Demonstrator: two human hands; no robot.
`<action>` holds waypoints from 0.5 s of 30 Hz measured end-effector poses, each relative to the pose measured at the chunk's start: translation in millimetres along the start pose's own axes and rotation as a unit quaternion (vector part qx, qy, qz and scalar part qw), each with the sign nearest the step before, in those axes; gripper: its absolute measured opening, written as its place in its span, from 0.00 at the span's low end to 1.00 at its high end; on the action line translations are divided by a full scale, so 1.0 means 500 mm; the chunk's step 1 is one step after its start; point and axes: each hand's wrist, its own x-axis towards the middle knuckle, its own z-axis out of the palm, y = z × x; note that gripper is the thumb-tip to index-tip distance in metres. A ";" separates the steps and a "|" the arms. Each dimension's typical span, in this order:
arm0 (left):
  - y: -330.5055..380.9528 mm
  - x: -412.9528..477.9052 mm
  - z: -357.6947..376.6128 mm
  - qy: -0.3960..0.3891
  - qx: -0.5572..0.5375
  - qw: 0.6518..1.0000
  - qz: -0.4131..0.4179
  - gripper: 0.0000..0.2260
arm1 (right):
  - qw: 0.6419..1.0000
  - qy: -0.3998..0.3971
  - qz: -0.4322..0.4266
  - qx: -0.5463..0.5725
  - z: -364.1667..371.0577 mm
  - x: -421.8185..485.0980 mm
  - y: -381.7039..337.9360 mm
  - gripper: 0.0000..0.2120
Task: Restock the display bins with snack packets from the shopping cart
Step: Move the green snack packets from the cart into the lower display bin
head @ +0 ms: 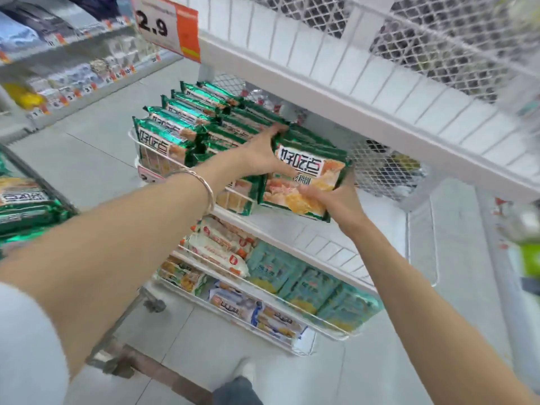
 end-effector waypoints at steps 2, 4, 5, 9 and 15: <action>-0.012 0.030 0.029 -0.001 0.052 0.999 0.004 0.43 | 1.000 0.000 0.008 -0.026 0.004 0.015 0.042 0.52; -0.020 0.054 0.046 0.003 0.121 0.993 0.013 0.43 | 0.999 -0.017 0.019 -0.028 0.008 0.029 0.074 0.54; -0.024 0.061 0.050 0.007 0.149 0.989 0.021 0.43 | 0.999 -0.025 0.019 -0.035 0.012 0.034 0.083 0.54; -0.045 0.085 0.082 -0.036 0.255 0.966 0.021 0.45 | 0.996 -0.050 0.022 -0.069 0.001 0.054 0.124 0.54; -0.127 0.076 0.055 -0.023 0.438 0.898 0.034 0.44 | 0.937 -0.237 0.230 0.113 0.014 0.083 0.162 0.50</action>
